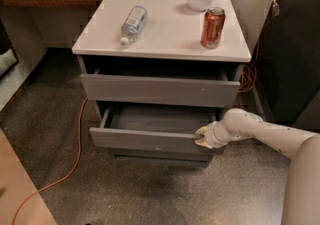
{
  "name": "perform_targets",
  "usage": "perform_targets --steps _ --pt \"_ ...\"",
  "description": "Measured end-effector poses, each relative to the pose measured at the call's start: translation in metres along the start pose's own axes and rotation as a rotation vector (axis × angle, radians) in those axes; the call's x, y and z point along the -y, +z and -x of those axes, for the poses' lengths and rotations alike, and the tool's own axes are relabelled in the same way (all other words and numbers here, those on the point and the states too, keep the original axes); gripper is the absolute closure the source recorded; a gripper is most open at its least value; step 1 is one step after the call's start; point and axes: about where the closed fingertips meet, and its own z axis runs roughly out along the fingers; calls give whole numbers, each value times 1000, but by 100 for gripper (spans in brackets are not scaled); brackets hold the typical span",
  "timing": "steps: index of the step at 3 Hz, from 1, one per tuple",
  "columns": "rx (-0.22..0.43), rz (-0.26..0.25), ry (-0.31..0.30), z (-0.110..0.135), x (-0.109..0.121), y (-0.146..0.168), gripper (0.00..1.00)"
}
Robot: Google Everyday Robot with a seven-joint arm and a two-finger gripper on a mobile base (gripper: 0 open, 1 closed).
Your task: Place coke can into middle drawer
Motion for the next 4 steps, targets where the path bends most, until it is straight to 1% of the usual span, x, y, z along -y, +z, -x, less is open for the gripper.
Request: perform_targets --steps 2,3,4 --pt "0 0 0 0 0 0 8" --pt "-1 5 1 18 15 -12 0" --pt "-10 17 13 38 39 -24 0"
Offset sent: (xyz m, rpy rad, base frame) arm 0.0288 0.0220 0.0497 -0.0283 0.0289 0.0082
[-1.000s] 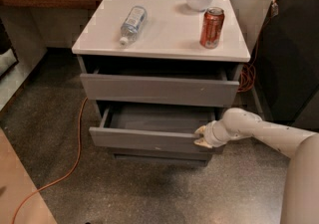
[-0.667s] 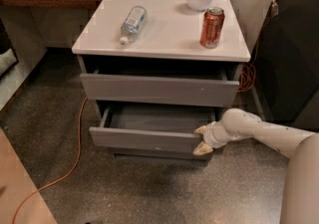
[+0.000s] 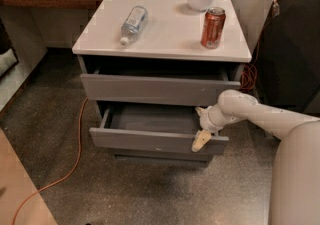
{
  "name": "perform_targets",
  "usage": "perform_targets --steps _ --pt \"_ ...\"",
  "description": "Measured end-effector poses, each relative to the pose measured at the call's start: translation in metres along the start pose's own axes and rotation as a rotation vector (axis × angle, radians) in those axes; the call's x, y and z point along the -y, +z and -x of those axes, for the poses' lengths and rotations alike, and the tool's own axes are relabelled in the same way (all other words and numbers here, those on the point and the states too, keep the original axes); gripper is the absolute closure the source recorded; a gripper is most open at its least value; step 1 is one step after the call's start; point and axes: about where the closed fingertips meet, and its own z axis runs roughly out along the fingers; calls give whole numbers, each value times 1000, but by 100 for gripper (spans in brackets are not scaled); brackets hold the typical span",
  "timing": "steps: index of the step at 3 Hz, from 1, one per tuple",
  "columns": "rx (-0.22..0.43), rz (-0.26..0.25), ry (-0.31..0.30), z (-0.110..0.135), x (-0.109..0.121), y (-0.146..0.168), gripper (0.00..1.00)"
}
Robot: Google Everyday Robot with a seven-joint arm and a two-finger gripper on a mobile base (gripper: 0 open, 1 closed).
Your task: Place coke can into middle drawer
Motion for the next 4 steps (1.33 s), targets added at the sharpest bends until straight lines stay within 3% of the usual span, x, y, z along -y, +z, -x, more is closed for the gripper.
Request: perform_targets --steps 1,2,4 --pt "-9 9 16 12 19 -5 18" --pt "-16 10 42 15 24 -4 47" --pt "-67 -34 79 0 17 12 94"
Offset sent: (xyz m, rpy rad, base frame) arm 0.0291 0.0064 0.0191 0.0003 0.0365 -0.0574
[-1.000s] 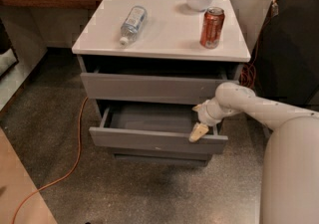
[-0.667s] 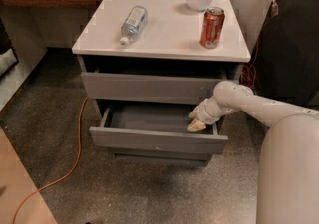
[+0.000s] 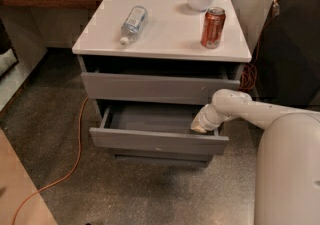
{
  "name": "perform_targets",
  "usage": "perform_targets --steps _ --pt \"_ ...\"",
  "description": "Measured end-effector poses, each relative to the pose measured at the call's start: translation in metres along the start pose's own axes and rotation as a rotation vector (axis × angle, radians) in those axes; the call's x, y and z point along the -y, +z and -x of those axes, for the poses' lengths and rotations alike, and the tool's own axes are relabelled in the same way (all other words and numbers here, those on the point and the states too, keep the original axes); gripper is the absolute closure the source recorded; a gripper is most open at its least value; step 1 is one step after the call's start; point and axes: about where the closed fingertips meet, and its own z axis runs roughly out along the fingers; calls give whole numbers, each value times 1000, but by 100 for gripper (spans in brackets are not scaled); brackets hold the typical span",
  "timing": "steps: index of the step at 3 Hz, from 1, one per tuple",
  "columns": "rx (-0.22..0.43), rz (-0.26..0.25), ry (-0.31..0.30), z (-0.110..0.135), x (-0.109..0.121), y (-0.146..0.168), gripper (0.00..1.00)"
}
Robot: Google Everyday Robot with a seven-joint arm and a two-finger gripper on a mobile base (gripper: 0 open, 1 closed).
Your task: Place coke can into middle drawer
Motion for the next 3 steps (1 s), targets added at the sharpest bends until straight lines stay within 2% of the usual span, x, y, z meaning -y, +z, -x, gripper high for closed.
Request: perform_targets --steps 1,2,3 --pt "-25 -41 22 -12 4 15 100" --pt "-42 -99 46 -27 21 35 100" --pt "-46 -98 49 -30 26 46 100"
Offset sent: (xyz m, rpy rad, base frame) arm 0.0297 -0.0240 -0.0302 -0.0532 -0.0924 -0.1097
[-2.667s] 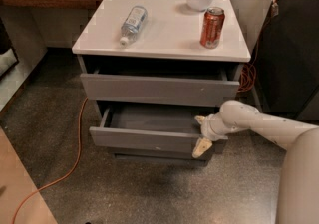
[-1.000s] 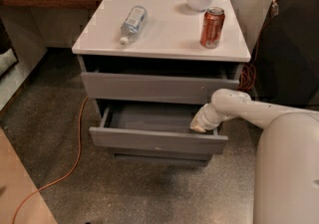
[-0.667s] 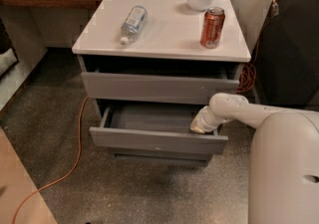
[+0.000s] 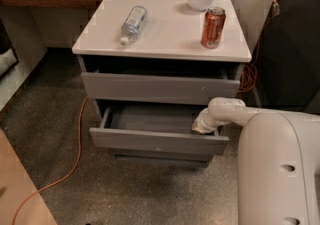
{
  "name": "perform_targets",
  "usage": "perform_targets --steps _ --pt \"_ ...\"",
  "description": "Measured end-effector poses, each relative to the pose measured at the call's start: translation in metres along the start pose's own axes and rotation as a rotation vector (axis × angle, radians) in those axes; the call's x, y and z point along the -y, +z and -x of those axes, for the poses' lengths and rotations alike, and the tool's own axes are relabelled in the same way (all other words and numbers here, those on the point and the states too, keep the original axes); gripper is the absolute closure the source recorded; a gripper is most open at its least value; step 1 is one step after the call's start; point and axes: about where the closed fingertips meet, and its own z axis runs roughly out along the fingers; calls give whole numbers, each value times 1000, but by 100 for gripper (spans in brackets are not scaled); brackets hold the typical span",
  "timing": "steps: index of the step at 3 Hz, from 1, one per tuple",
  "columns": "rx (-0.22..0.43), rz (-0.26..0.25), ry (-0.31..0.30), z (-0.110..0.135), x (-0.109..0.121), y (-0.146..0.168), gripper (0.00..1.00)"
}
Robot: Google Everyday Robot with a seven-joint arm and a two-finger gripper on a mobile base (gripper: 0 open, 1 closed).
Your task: Place coke can into middle drawer
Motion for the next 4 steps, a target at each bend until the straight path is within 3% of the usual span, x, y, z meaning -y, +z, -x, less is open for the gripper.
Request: perform_targets --steps 2,4 --pt "-10 13 4 -5 -1 9 100" --pt "-14 45 9 -12 -23 5 100"
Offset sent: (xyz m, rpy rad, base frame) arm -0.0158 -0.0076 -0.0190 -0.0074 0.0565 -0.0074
